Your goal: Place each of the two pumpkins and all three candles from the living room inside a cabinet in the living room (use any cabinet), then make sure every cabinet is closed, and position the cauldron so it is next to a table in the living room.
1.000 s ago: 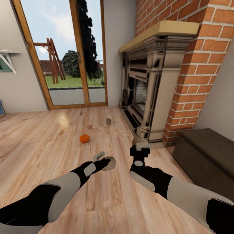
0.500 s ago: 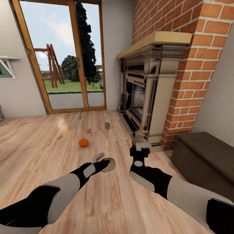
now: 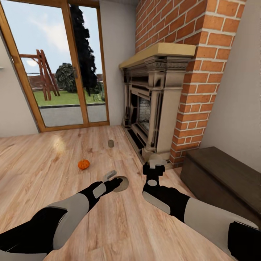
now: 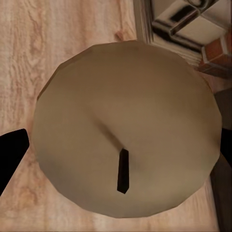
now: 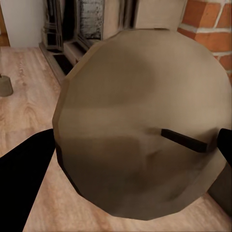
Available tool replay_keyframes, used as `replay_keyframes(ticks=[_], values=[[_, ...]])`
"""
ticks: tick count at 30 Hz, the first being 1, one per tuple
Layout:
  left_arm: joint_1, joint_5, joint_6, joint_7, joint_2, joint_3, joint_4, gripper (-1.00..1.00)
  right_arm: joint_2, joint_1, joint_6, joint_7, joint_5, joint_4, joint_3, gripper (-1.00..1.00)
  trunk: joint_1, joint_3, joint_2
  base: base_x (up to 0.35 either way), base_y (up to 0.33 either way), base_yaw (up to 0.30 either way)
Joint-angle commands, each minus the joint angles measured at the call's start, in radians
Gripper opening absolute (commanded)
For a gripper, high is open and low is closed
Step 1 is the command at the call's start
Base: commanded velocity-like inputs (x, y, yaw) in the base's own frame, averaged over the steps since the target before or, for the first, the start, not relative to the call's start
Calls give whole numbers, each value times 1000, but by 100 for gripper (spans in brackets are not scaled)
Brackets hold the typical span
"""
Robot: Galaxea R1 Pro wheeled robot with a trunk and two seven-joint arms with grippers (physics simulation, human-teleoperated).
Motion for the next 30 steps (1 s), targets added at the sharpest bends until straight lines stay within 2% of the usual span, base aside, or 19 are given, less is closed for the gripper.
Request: replay_keyframes(ticks=[1,30], values=[[0,8,4,0,0,-8,0,-100,-1,-2,-7,-3,-10,-1,5,-100,-4,2,7,0,0,-40],[7,8,4,0,-1,-8,0,-100,6,2,-7,0,-10,-1,8,-100,-115,93,210,0,0,-3]])
